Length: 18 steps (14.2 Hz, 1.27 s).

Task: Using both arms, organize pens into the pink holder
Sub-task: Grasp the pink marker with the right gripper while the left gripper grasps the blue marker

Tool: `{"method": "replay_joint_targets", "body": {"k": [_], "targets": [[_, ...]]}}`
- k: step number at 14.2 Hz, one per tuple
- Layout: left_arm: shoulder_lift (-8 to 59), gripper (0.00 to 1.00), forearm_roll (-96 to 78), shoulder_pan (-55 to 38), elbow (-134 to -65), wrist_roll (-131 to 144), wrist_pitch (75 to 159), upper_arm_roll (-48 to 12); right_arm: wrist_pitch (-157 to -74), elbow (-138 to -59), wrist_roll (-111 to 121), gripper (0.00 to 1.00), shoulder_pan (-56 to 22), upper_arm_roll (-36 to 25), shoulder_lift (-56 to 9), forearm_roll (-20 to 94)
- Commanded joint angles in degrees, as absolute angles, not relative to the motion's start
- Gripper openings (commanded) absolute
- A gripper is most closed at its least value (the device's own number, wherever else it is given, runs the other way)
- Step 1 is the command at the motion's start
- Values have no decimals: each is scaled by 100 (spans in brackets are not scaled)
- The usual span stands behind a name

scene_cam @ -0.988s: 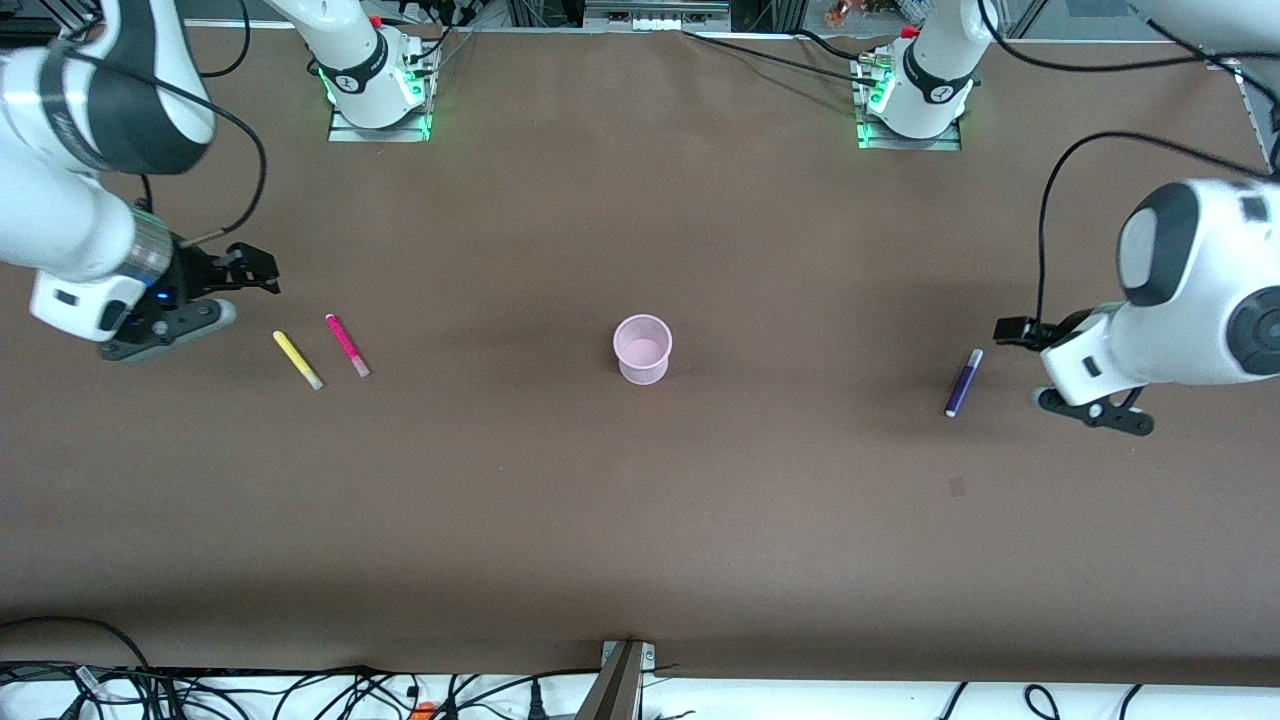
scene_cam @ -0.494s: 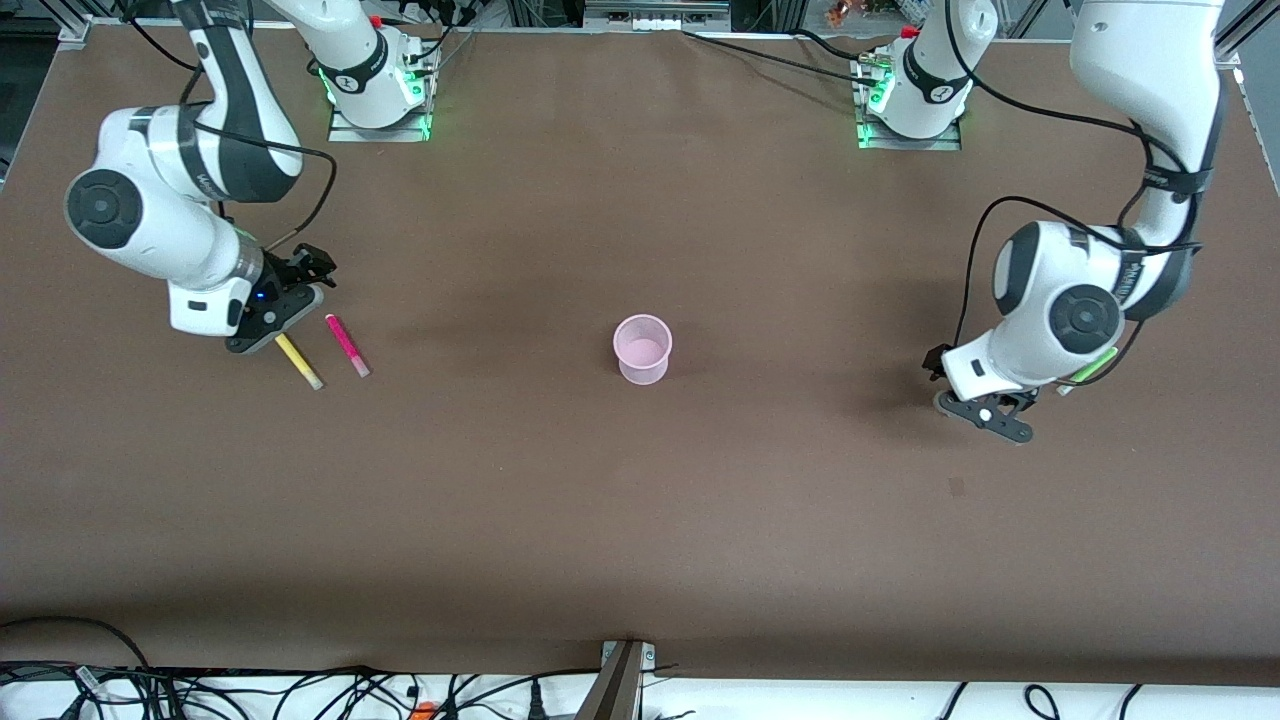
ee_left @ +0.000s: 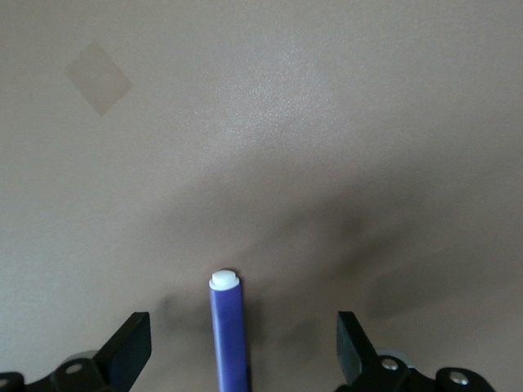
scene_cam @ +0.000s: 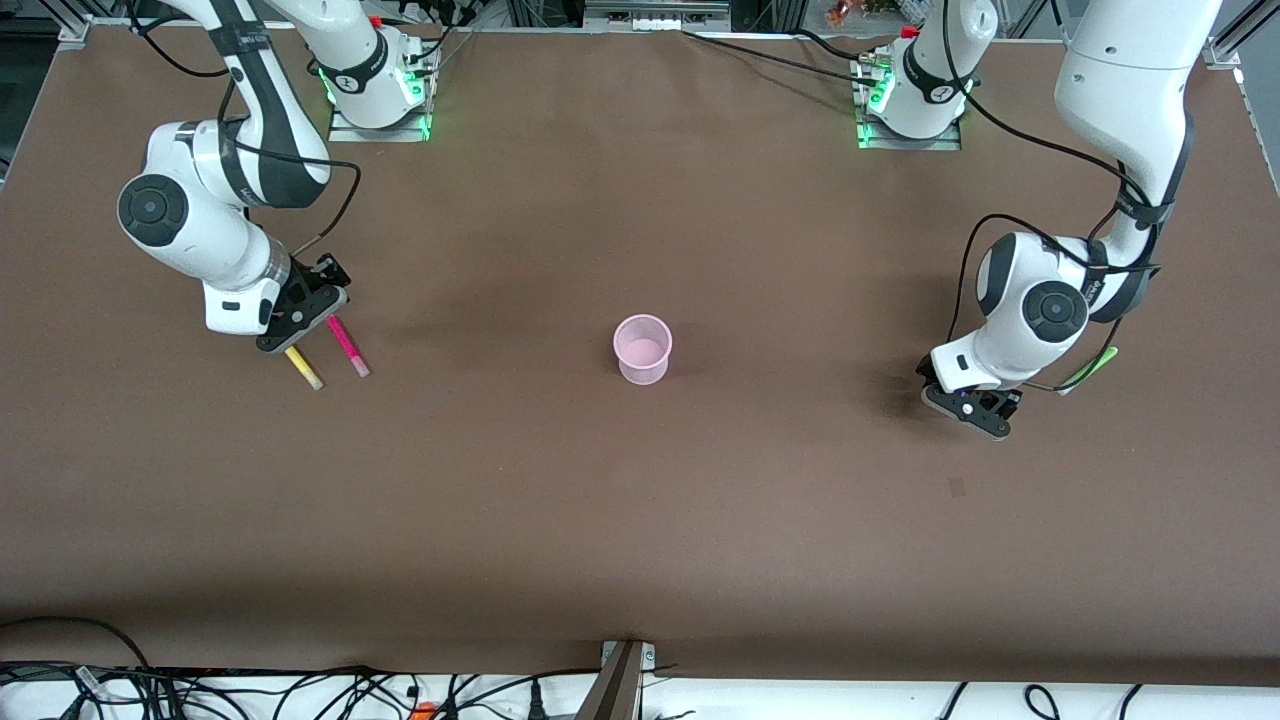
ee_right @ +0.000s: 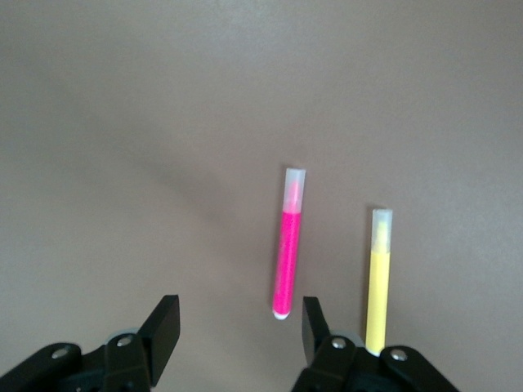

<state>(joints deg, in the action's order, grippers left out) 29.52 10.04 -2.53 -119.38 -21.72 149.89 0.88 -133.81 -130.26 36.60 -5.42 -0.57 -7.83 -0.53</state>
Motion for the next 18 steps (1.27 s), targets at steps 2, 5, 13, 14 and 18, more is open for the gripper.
{"method": "replay_joint_targets", "body": {"k": [2,5,13,14,18], "targets": [[2979,41,1134,-185,-11892,-2241,15047,88,-13886,-13113,3788,69,-510,-192,-1133,-97],[3050,36,1134,-123,-11848,-2241,15047,88,-14089,-13122,3771,69,-492,-272,-1484,-88],[2779,0,1134,-123,-11672,-2382,14741,88,-14396,-13236,3656,67,-439,-430,-1872,-35],[2656,0,1134,-132,-11533,-2391,14374,79,-14475,-13236,3656,66,-439,-431,-1924,-35],[2391,0,1020,-132,-10401,-2496,12161,-306,-14484,-13236,3648,63,-439,-431,-1942,-35]]}}
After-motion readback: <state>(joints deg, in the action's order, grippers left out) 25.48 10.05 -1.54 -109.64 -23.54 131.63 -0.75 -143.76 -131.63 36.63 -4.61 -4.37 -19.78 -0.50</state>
